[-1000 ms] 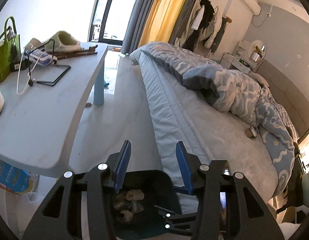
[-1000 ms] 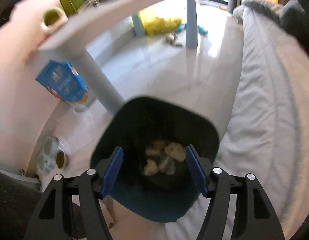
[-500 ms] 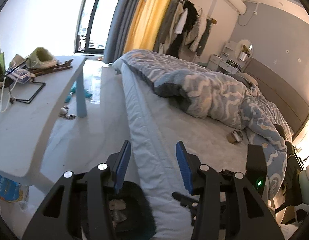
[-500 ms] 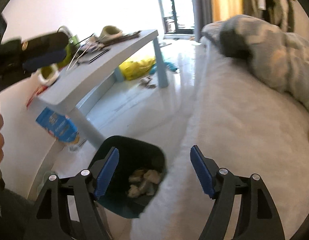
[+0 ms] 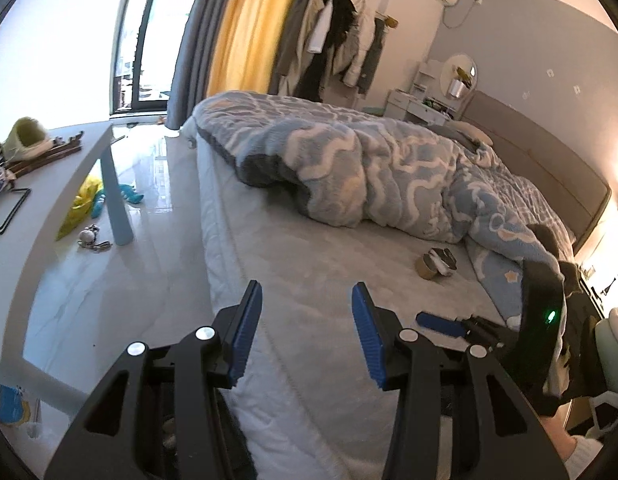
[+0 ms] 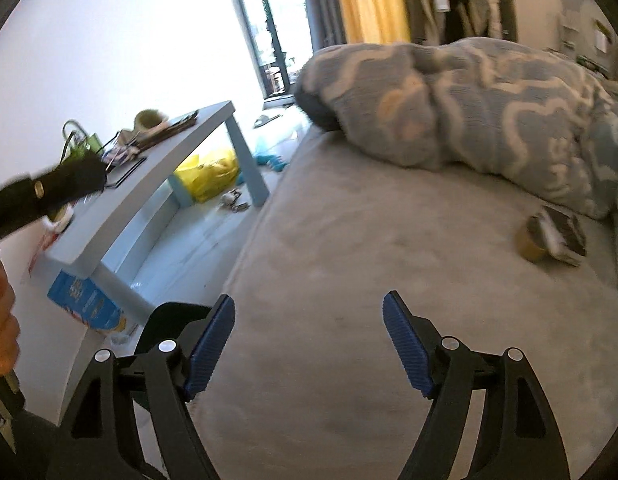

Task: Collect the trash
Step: 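Move both open tools from the bin back toward the tissue pack on the bed, then grasp the black Face tissue pack with the right tool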

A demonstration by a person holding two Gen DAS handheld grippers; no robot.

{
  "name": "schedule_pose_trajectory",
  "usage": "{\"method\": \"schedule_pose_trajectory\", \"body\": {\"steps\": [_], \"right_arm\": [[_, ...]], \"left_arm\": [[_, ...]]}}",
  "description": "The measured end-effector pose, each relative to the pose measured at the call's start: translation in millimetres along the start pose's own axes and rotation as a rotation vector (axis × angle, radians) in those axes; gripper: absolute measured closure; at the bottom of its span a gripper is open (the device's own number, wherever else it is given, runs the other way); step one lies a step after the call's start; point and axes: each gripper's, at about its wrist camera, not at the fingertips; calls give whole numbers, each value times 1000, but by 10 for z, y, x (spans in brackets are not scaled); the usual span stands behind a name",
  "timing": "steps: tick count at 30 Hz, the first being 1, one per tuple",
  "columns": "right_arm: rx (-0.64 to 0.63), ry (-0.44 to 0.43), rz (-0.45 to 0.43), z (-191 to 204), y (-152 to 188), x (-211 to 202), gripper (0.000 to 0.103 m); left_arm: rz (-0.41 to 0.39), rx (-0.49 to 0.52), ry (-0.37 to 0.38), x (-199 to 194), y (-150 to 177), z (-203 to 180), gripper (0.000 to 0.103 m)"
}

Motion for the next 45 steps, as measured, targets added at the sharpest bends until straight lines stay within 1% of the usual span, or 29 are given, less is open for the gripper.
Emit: {"method": "schedule_pose_trajectory", "body": {"steps": [4, 7, 9, 14, 16, 22, 28, 31, 35, 37, 45], "right_arm": [[17, 22, -19, -214, -44, -82, 24], [31, 35, -27, -356, -88, -108, 23], [40, 44, -32, -461, -115, -126, 19], [60, 66, -45, -720, -206, -160, 16], [66, 72, -47, -798, -233, -154, 15], [74, 81, -43, -1025, -321, -129, 12], [54, 114, -52, -1217, -427, -103, 7], [64, 125, -58, -1371, -495, -111, 6], [88, 132, -65, -1585, -591, -111, 5], [95, 139, -68, -1673, -633, -107, 5], [132, 127, -38, -2059, -810, 49, 5]], "left_arm": [[17, 18, 17, 170, -42, -167, 54], [24, 31, 16, 278, -70, -263, 52], [30, 38, 16, 340, -85, -311, 51], [42, 57, 30, 516, -138, -442, 43], [44, 74, 35, 581, -161, -510, 37], [53, 102, 50, 779, -205, -642, 26], [74, 106, 75, 1007, -250, -714, 23], [84, 127, 81, 1104, -260, -774, 21], [91, 118, 121, 1239, -306, -819, 19], [93, 127, 125, 1312, -331, -858, 17], [126, 152, 165, 1638, -404, -1005, 17]]}}
Point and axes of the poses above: each gripper's, at about its wrist camera, not at the fingertips, and x roughly the way its jaws point, z to its left, y to its underside, and after that the axes turned 9 degrees about x, right-handed
